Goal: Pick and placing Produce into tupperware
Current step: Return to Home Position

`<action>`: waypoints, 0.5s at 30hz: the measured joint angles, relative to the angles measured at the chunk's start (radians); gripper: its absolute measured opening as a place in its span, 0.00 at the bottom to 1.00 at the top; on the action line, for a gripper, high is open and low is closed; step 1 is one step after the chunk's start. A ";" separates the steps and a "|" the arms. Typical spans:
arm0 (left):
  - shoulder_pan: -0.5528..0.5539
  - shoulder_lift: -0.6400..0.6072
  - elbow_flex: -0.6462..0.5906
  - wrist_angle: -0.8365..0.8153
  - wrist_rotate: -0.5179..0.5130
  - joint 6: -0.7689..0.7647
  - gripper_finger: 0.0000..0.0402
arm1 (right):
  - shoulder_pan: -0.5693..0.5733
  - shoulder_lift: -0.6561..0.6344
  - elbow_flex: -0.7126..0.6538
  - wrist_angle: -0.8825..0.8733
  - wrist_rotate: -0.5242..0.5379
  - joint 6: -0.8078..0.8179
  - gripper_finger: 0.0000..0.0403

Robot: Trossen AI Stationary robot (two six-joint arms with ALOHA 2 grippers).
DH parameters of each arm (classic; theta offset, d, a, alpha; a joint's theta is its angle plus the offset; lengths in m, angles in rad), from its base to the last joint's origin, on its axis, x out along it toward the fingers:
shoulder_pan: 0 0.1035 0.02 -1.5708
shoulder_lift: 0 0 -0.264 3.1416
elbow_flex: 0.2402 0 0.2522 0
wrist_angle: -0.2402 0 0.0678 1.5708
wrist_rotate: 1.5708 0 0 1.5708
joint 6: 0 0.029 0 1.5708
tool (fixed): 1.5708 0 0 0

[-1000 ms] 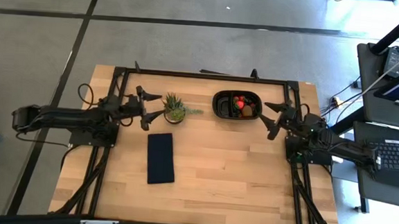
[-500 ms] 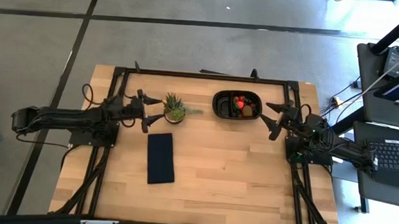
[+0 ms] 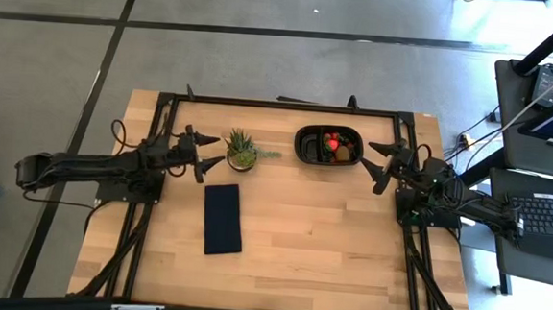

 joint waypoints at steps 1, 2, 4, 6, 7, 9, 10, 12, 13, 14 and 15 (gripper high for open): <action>0.001 -0.008 0.000 -0.001 0.006 0.000 0.75 | 0.000 0.000 0.000 0.000 0.001 -0.001 0.76; 0.002 -0.019 0.000 -0.003 0.011 0.001 0.75 | 0.000 0.000 0.000 0.000 0.000 -0.001 0.76; 0.002 -0.047 0.000 -0.011 0.013 0.004 0.75 | 0.000 0.000 0.000 0.000 0.001 -0.002 0.76; 0.002 -0.075 0.000 -0.048 0.011 0.006 0.75 | 0.000 0.000 0.000 -0.001 0.000 0.000 0.76; 0.002 -0.092 0.000 -0.072 0.009 0.006 0.75 | 0.000 0.000 0.000 -0.003 0.001 0.000 0.76; 0.002 -0.128 0.000 -0.124 0.009 0.006 0.75 | 0.000 0.000 0.000 -0.008 0.001 0.000 0.76; 0.002 -0.148 0.000 -0.141 0.008 0.005 0.75 | 0.000 0.000 0.000 -0.011 0.001 0.000 0.76; 0.002 -0.187 0.000 -0.183 -0.002 0.002 0.75 | 0.000 0.000 0.000 -0.015 0.001 0.000 0.76; 0.002 -0.208 0.000 -0.203 -0.011 0.001 0.75 | 0.000 0.000 0.000 -0.016 0.001 0.000 0.76; 0.002 -0.230 0.000 -0.225 -0.025 0.001 0.75 | 0.000 0.000 0.000 -0.015 0.001 0.000 0.76; 0.002 -0.252 0.000 -0.246 -0.042 0.001 0.75 | 0.000 0.000 0.000 -0.015 0.001 0.000 0.76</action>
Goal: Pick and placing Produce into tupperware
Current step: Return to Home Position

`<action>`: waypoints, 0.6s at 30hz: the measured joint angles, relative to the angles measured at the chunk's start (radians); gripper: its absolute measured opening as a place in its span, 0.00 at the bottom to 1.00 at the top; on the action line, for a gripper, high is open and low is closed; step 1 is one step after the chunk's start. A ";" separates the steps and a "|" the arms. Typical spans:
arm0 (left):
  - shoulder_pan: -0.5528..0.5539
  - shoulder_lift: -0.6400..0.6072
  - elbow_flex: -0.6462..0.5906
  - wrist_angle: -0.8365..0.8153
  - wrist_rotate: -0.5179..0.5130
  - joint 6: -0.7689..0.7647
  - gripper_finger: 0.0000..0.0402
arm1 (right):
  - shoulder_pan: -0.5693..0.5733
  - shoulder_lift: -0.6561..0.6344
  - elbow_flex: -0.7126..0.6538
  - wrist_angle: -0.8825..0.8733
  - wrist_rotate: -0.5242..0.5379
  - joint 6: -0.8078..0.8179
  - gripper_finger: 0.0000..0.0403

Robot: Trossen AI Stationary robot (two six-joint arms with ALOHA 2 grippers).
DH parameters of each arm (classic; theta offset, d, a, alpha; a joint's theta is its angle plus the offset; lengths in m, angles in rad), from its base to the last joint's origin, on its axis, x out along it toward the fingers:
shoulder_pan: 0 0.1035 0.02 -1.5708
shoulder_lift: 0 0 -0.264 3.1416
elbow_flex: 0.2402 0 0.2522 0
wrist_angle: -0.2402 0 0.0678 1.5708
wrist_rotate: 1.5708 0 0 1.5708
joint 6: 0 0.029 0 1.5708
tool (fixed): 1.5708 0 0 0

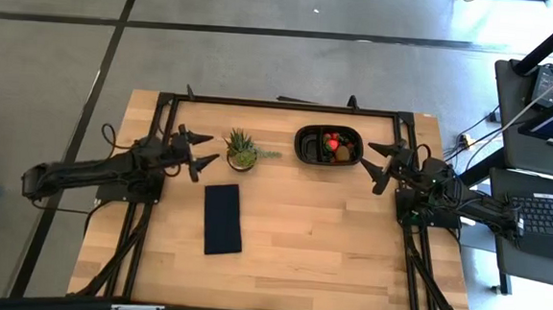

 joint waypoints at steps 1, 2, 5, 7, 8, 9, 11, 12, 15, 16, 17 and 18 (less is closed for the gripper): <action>0.000 -0.021 0.000 -0.017 -0.015 0.000 0.75 | 0.000 0.000 0.000 0.000 0.000 0.000 0.76; 0.000 -0.045 0.000 -0.035 -0.028 0.000 0.75 | 0.000 0.000 0.000 0.000 0.000 0.000 0.76; 0.000 -0.110 0.000 -0.094 -0.045 0.000 0.75 | 0.000 0.000 0.000 0.000 0.000 0.004 0.76; 0.000 -0.151 0.000 -0.137 -0.046 -0.001 0.75 | 0.000 0.000 0.000 0.000 0.000 0.004 0.76; 0.000 -0.172 0.000 -0.167 -0.046 -0.001 0.75 | 0.000 0.000 0.000 0.000 0.000 0.004 0.76; 0.000 -0.187 0.002 -0.191 -0.044 -0.008 0.75 | 0.000 0.000 0.000 0.000 0.000 0.004 0.76; 0.000 -0.211 0.012 -0.214 -0.029 -0.019 0.75 | 0.000 0.000 0.000 0.000 0.000 0.004 0.76; 0.000 -0.221 0.017 -0.230 -0.023 -0.019 0.75 | 0.000 0.000 0.000 0.000 0.001 0.004 0.76; 0.000 -0.239 0.022 -0.245 -0.023 -0.021 0.75 | 0.000 0.000 0.000 -0.001 0.001 0.004 0.76; 0.000 -0.240 0.022 -0.245 -0.023 -0.022 0.75 | 0.000 0.000 0.000 -0.001 0.000 0.004 0.76; 0.000 -0.240 0.022 -0.245 -0.022 -0.022 0.75 | 0.000 0.000 0.000 -0.001 0.000 0.004 0.76; 0.000 -0.240 0.022 -0.245 -0.022 -0.022 0.75 | 0.000 0.000 0.000 0.000 0.000 0.004 0.76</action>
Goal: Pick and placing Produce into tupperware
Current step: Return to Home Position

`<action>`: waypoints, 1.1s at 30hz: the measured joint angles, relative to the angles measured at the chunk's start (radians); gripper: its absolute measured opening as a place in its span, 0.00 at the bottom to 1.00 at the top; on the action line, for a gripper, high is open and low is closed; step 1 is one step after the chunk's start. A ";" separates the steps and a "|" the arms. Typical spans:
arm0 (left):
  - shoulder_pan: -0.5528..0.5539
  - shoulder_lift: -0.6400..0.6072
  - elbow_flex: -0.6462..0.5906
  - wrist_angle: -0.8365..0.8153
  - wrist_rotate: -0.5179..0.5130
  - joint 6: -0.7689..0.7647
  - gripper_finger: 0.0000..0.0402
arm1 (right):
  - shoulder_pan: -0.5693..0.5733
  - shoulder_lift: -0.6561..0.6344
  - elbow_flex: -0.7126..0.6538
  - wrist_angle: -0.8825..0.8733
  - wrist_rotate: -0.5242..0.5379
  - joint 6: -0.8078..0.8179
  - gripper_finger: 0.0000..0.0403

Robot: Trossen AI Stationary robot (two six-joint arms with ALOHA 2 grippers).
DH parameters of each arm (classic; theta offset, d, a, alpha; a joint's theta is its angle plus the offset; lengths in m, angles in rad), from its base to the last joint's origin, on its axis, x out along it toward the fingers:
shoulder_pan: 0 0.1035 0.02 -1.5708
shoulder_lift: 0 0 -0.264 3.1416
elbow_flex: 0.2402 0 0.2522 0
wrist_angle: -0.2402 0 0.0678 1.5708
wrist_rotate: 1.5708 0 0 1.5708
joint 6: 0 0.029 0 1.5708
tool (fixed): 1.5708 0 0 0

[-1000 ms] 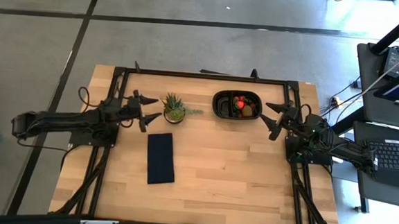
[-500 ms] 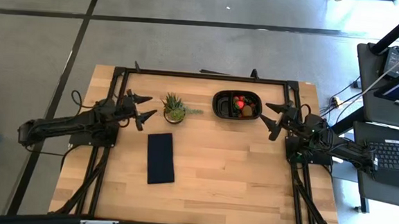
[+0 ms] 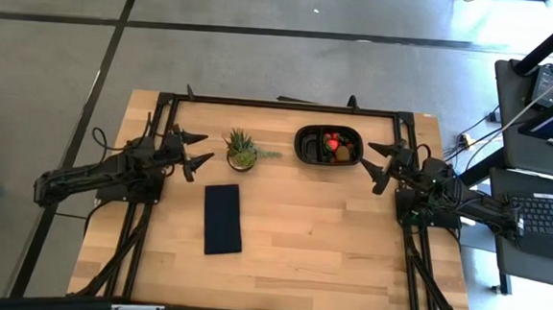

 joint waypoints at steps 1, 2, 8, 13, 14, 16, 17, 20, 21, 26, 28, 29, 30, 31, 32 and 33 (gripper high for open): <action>0.000 0.000 0.000 0.000 0.000 0.001 0.75 | 0.000 0.000 0.000 0.002 0.000 0.000 0.76; 0.000 0.000 0.000 0.000 0.000 0.004 0.75 | 0.000 0.000 0.000 0.009 0.000 -0.001 0.76; 0.000 0.000 0.000 0.000 0.001 0.026 0.75 | 0.000 0.000 -0.011 0.105 0.000 -0.077 0.76; 0.000 0.000 0.000 0.000 0.001 0.026 0.75 | 0.000 0.000 -0.034 0.129 0.000 -0.107 0.76; 0.000 0.000 0.000 0.000 0.001 0.026 0.75 | 0.000 0.000 -0.035 0.129 0.000 -0.109 0.76; 0.000 0.000 0.000 0.000 0.001 0.026 0.75 | 0.000 0.000 -0.035 0.139 -0.009 -0.126 0.76; 0.000 0.000 0.000 0.000 0.002 0.026 0.75 | 0.000 0.000 -0.035 0.147 -0.026 -0.130 0.76; 0.000 0.000 0.000 0.000 0.001 0.027 0.75 | 0.000 0.000 -0.035 0.160 -0.090 -0.152 0.76; 0.000 0.000 0.000 0.000 0.001 0.027 0.75 | 0.000 0.000 -0.035 0.159 -0.109 -0.156 0.76; 0.000 0.000 0.000 0.000 0.001 0.027 0.75 | 0.000 0.000 -0.035 0.181 -0.133 -0.172 0.76; 0.000 0.000 0.000 0.000 0.002 0.027 0.75 | 0.000 0.000 -0.036 0.181 -0.138 -0.168 0.76; 0.000 0.000 0.000 0.000 0.002 0.027 0.75 | 0.000 0.000 -0.037 0.182 -0.148 -0.155 0.76; 0.000 0.000 0.000 0.000 0.002 0.027 0.75 | 0.000 0.000 -0.043 0.188 -0.163 -0.154 0.76; 0.000 0.000 0.000 0.000 0.002 0.027 0.75 | 0.000 -0.001 -0.056 0.200 -0.178 -0.153 0.76; 0.000 0.000 0.000 0.000 0.002 0.027 0.75 | 0.001 -0.001 -0.076 0.224 -0.185 -0.153 0.76; 0.000 0.000 0.000 0.000 0.002 0.028 0.75 | 0.000 0.000 -0.100 0.255 -0.186 -0.152 0.76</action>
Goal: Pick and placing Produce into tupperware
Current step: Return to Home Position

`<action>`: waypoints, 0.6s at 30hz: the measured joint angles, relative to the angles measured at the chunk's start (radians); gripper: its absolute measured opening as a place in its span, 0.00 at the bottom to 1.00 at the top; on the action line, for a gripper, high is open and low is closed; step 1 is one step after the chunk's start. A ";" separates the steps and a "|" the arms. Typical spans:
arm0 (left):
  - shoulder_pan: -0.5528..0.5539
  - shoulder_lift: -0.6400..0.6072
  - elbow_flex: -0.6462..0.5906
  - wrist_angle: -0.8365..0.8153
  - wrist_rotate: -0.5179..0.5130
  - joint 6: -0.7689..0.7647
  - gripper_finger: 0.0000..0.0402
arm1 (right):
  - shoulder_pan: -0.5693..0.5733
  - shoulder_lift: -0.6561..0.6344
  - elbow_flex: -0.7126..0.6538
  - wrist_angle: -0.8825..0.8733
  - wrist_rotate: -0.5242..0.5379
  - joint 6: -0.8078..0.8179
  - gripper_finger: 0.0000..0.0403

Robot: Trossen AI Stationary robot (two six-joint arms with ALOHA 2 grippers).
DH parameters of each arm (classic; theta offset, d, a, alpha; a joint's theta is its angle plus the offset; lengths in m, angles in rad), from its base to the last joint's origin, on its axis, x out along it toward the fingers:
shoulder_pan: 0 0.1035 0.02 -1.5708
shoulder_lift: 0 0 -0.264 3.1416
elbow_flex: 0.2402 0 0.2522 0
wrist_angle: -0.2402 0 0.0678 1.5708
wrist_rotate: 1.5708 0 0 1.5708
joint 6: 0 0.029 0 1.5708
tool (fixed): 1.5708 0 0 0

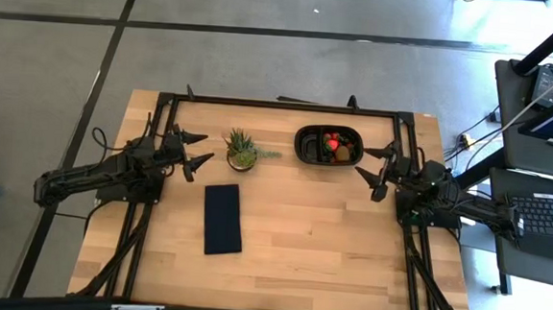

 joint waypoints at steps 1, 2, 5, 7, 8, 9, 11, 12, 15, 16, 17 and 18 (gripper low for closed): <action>0.000 0.000 0.000 0.000 0.000 0.000 0.75 | 0.000 0.000 -0.006 -0.002 0.001 -0.002 0.76; 0.000 0.000 0.000 0.000 0.000 0.000 0.75 | 0.000 0.002 -0.006 0.000 0.000 -0.010 0.76; 0.000 0.000 0.000 0.001 0.000 0.000 0.75 | 0.001 0.000 -0.005 0.032 0.000 -0.029 0.76; 0.000 0.000 0.000 0.001 0.000 0.000 0.75 | 0.001 0.000 -0.004 0.041 -0.001 -0.030 0.76; 0.000 0.000 0.000 0.001 0.000 0.000 0.75 | 0.001 0.000 -0.004 0.040 -0.001 -0.030 0.76; 0.000 0.000 0.000 0.001 0.000 0.000 0.75 | 0.001 0.000 -0.004 0.039 0.000 -0.029 0.76; 0.000 0.000 0.000 0.001 0.000 0.000 0.75 | 0.001 0.000 -0.004 0.029 0.000 -0.029 0.76; 0.000 0.000 0.000 0.001 0.000 0.000 0.75 | 0.001 0.000 -0.004 0.015 0.000 -0.028 0.76; 0.000 0.000 0.000 0.002 0.000 0.000 0.75 | 0.001 0.000 -0.004 -0.047 0.001 -0.007 0.76; 0.000 0.000 0.000 0.002 0.000 0.000 0.75 | 0.001 0.000 -0.004 -0.084 0.003 -0.003 0.76; 0.000 0.000 0.000 0.002 0.000 0.000 0.75 | 0.001 0.001 -0.003 -0.110 0.009 -0.003 0.76; 0.000 0.000 0.000 0.002 0.000 0.000 0.75 | 0.001 0.008 -0.003 -0.107 0.011 -0.001 0.76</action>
